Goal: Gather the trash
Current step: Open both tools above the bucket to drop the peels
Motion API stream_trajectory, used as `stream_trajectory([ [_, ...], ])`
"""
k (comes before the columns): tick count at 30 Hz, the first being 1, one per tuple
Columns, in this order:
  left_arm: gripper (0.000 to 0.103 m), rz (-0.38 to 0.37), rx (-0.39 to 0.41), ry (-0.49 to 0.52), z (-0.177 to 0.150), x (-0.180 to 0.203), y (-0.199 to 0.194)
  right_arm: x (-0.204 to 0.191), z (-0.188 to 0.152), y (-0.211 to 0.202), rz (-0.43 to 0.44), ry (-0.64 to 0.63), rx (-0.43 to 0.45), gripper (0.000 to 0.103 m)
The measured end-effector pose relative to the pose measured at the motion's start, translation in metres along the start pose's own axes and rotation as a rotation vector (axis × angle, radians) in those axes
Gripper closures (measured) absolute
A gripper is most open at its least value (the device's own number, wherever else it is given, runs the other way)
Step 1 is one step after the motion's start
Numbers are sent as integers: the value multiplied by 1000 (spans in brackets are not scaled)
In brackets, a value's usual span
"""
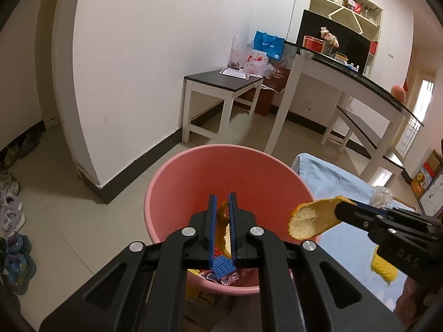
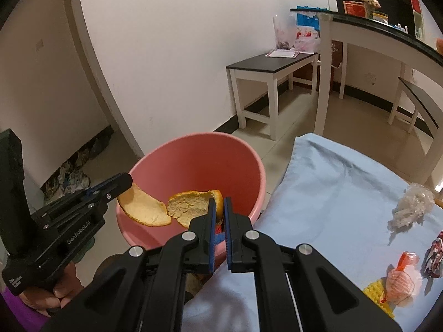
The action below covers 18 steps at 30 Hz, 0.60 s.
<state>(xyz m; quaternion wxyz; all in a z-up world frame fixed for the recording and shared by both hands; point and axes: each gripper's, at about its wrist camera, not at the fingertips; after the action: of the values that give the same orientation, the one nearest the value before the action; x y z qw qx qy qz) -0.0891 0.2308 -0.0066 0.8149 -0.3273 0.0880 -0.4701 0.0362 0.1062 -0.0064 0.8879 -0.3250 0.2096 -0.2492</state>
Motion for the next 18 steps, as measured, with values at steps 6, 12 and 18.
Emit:
stream_trajectory([
  [6, 95, 14, -14, -16, 1, -1, 10, -1, -2, 10, 4, -2, -26, 97],
  [12, 95, 42, -26, -37, 0, -6, 14, -3, -1, 18, 21, -6, -47, 90],
  [18, 94, 48, -49, -64, -1, -13, 17, -8, -3, 16, 30, -21, -31, 73],
])
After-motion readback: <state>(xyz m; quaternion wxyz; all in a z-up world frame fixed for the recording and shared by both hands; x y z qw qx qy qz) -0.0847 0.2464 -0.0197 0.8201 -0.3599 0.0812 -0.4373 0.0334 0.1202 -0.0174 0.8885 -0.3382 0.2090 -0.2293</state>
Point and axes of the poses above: each gripper's, at about its wrist camera, not at the fingertips, and y roughly the way its jaws point, x to its right, z to its top, and after that the axes turned 1 degree about -x, right-handed
